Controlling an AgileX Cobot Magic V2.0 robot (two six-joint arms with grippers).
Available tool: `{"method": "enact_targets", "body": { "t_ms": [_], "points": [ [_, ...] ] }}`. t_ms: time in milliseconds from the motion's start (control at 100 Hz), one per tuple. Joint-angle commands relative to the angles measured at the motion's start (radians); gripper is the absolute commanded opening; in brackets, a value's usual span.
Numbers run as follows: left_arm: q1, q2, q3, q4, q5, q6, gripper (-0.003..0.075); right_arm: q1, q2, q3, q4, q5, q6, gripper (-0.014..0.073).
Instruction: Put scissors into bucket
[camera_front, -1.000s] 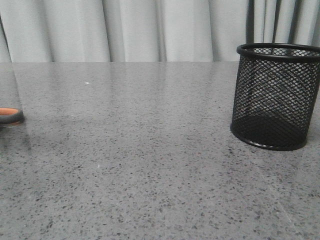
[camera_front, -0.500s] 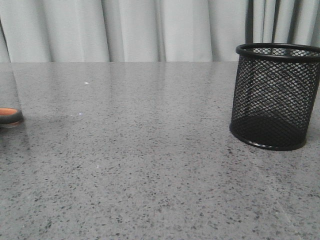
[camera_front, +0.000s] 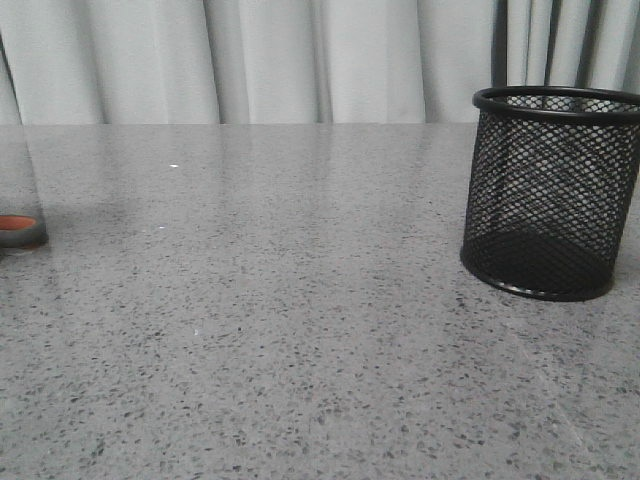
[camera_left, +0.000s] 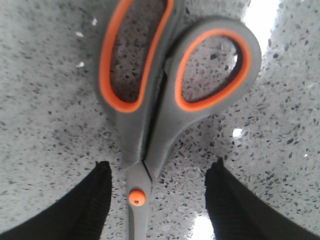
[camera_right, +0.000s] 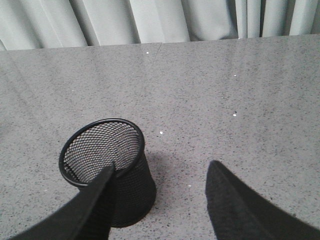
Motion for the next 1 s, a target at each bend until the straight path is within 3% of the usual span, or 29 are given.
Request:
{"method": "enact_targets", "body": {
  "t_ms": [0, 220, 540, 830, 990],
  "points": [
    [0.005, -0.008, -0.028, -0.027, 0.003, 0.025, 0.0390, 0.000, 0.018, -0.029, -0.033, -0.071, -0.011, 0.0359],
    [0.010, 0.040, -0.028, -0.005, -0.026, 0.027, 0.0390, 0.000, 0.027, -0.029, -0.033, -0.071, -0.011, 0.0359],
    [0.105, 0.050, -0.028, -0.090, -0.052, 0.046, 0.0390, 0.000, 0.027, -0.029, -0.033, -0.073, -0.011, 0.0359],
    [0.075, 0.085, -0.028, -0.175, -0.054, 0.140, 0.0385, 0.000, 0.027, -0.029, -0.033, -0.077, -0.011, 0.0359],
    [0.053, 0.110, -0.028, -0.184, -0.033, 0.147, 0.0329, 0.000, 0.027, -0.029, -0.033, -0.069, -0.011, 0.0359]
  ]
}}
